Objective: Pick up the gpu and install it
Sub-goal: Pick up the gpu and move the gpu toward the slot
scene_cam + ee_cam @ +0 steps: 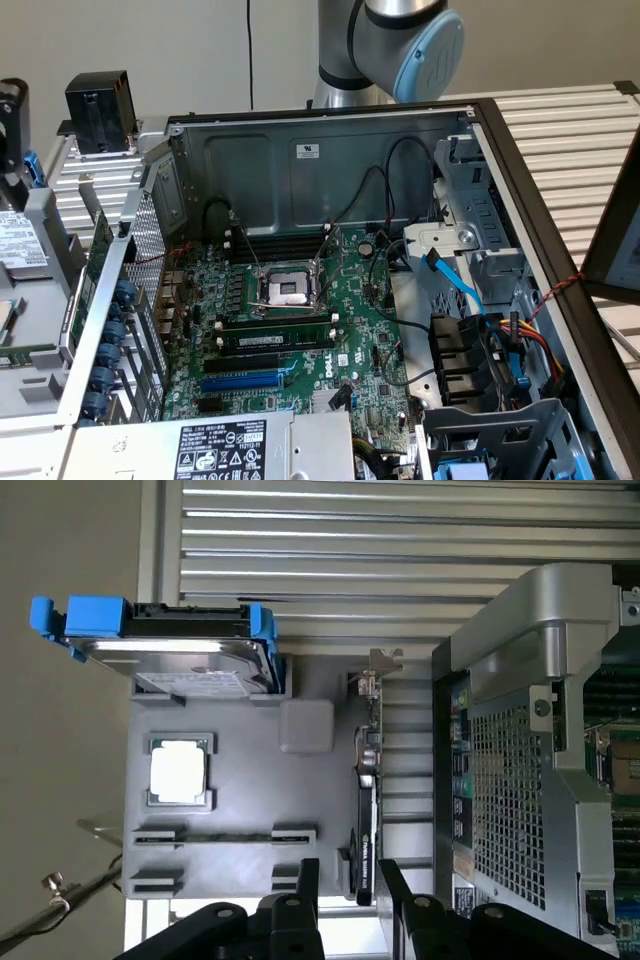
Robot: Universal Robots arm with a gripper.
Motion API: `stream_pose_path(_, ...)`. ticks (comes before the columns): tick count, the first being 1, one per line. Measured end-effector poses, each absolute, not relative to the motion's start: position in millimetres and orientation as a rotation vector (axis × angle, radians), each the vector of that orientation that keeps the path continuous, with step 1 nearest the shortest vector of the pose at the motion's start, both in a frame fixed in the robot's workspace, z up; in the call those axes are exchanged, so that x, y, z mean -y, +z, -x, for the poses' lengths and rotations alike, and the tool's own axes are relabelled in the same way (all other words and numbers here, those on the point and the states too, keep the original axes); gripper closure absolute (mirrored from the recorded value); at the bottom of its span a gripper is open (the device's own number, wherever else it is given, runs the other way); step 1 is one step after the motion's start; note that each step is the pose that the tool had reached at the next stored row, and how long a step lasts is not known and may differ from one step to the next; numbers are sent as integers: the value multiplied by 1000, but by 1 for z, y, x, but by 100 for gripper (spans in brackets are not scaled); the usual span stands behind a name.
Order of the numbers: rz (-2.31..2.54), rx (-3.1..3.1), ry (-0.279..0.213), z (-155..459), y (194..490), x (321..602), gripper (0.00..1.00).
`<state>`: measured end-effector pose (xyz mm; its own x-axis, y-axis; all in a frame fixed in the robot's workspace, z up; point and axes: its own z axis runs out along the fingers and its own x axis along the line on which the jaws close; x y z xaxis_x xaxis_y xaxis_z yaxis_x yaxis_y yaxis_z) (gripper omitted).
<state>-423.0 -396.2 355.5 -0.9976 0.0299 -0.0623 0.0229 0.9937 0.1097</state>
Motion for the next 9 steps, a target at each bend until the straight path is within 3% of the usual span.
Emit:
stream_pose_path(6,-45,-3073,168,423,345,397,62)
stream_pose_path(7,-45,-3073,168,423,343,398,55)
stream_pose_path(9,-45,-3073,168,423,339,399,55)
